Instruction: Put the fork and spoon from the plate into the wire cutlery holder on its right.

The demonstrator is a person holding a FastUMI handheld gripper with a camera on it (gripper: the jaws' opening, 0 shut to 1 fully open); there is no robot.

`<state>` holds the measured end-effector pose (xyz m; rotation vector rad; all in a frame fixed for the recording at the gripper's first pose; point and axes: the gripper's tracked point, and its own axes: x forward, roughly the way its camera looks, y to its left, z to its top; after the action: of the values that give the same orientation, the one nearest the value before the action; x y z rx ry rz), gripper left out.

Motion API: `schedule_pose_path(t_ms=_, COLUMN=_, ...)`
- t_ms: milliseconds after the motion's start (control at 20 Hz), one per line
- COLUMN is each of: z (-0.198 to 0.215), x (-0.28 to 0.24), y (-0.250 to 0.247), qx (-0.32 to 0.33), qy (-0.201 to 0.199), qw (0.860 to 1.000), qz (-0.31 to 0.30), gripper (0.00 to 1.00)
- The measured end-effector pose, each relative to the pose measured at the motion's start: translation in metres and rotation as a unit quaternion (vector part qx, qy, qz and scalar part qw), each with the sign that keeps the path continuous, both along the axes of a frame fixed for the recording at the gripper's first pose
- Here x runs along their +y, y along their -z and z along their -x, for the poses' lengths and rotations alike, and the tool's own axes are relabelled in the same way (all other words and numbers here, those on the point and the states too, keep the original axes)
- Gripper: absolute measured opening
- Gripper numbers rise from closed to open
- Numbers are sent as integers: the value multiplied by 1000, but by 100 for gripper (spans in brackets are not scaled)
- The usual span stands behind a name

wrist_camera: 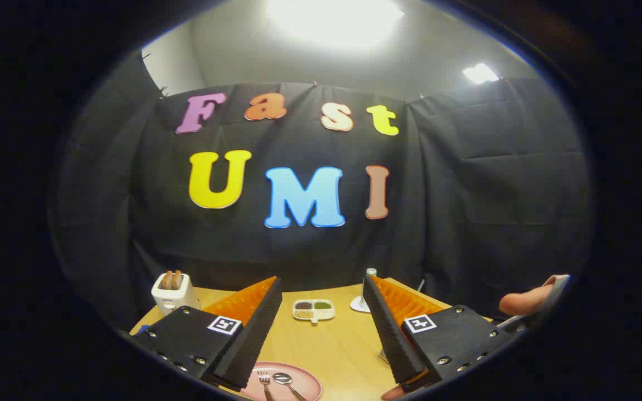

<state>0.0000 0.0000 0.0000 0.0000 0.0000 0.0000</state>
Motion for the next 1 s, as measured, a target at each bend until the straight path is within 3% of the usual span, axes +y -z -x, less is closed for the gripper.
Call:
schedule_pose_path(t_ms=350, z=-13, x=48, y=-43, qx=-44, qy=-55, qw=997, qz=-23, gripper=91)
schedule_pose_path(t_ms=600, z=-20, x=67, y=-45, qx=-41, qy=-77, qw=996, qz=-11, gripper=91)
schedule_pose_path(t_ms=1000, z=-24, x=68, y=-15, qx=11, qy=-70, qw=997, qz=6, gripper=91)
